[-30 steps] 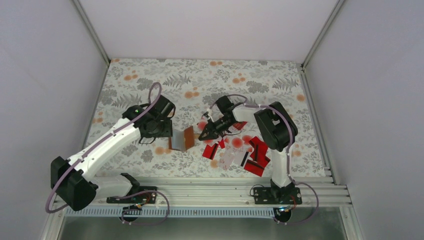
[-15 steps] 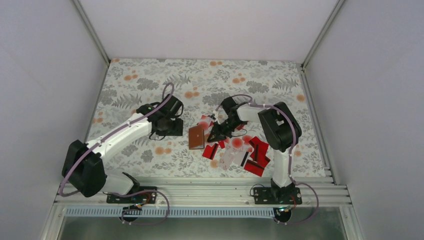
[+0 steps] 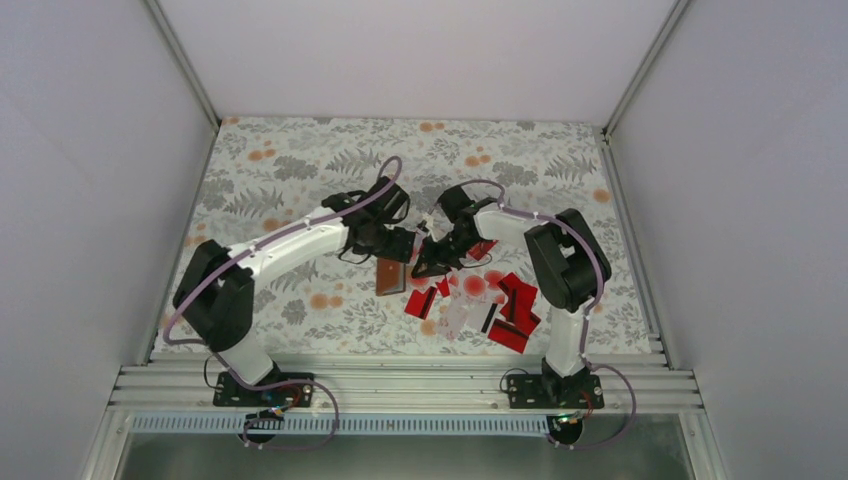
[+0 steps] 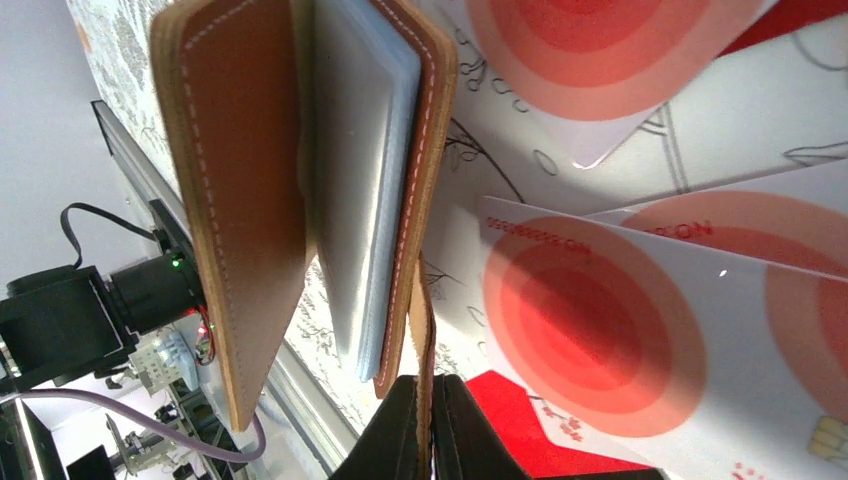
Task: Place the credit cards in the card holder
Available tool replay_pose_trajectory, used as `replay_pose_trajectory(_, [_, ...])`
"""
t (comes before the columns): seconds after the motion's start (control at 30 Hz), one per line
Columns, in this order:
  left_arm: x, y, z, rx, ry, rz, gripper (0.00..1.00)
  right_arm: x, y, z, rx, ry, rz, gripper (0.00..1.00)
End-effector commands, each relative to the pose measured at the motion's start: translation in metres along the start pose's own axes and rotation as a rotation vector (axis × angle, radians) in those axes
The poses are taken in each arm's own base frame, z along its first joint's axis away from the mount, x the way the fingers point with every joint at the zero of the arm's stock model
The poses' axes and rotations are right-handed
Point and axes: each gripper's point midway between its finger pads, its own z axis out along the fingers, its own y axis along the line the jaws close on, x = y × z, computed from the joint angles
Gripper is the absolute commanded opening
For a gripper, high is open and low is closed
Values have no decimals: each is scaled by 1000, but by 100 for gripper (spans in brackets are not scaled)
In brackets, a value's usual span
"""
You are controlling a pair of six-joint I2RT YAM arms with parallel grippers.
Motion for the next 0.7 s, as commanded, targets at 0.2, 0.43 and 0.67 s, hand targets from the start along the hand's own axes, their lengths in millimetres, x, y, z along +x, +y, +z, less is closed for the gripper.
replay_pose_trajectory(0.2, [13, 21, 36, -185, 80, 42, 83, 0, 24, -9, -21, -16, -39, 4])
replay_pose_trajectory(0.43, [19, 44, 26, -296, 62, 28, 63, 3, 16, -6, 11, -7, -39, 4])
replay_pose_trajectory(0.67, [35, 67, 19, -336, 55, -22, 39, 5, 2, 1, 42, 10, -32, 4])
